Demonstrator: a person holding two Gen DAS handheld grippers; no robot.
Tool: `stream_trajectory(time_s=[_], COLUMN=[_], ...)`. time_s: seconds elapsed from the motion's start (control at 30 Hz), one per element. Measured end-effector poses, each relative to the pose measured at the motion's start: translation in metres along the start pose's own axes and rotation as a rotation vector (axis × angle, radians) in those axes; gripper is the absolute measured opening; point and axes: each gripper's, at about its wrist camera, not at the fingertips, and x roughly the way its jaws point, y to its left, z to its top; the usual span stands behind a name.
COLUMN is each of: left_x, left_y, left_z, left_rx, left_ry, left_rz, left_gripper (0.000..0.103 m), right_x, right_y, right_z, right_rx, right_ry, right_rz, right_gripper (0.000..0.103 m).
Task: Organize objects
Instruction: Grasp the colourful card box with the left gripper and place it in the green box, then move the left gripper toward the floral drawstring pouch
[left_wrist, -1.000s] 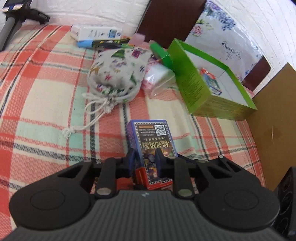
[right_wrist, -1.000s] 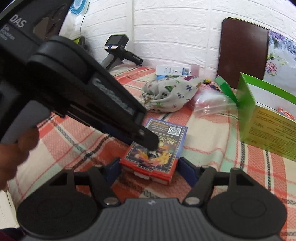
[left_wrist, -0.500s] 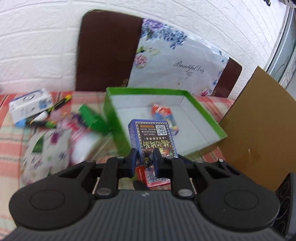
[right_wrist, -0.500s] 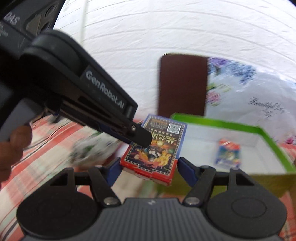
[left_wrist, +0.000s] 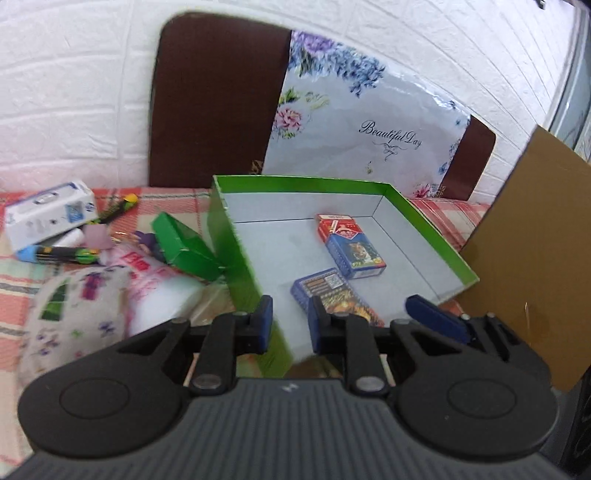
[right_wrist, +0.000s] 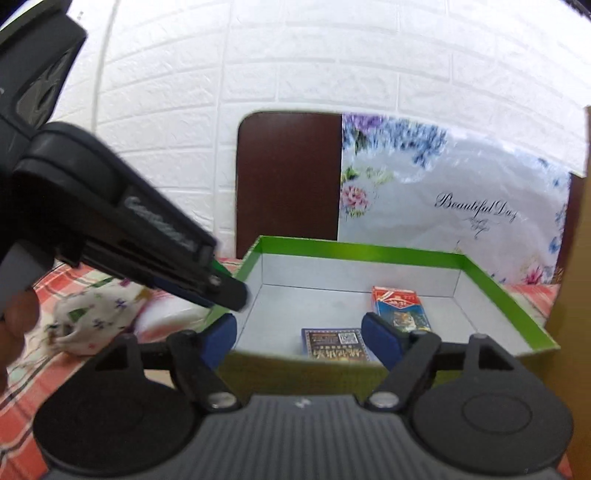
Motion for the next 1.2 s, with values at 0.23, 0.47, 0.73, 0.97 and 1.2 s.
stream_trajectory(time_s=[0.23, 0.47, 0.73, 0.97, 1.2], left_x=[-0.032, -0.033, -0.043, -0.054, -0.064], left_y=[0.01, 0.015, 0.011, 0.01, 0.014], left_z=[-0.045, -0.068, -0.08, -0.084, -0.085], left_rx=[0.034, 0.037, 0.025, 0.031, 0.047], left_ry=[0.028, 0.096, 0.127, 0.111, 0.081], left_rz=[0.042, 0.103, 0.191, 0.272, 0.355], left_gripper=[0.024, 0.024, 0.03, 0.057, 0.063], right_x=[-0.027, -0.049, -0.076, -0.1, -0.096], right_y=[0.029, 0.032, 0.01, -0.001, 0.005], right_z=[-0.024, -0.036, -0.023, -0.01, -0.012], right_rx=[0.003, 0.032, 0.144, 0.246, 0.259], right_ry=[0.093, 0.18, 0.189, 0.158, 0.175], right_rz=[0.033, 0.029, -0.005, -0.003, 0.007], right_gripper=[0.081, 0.081, 0.081, 0.084, 0.084])
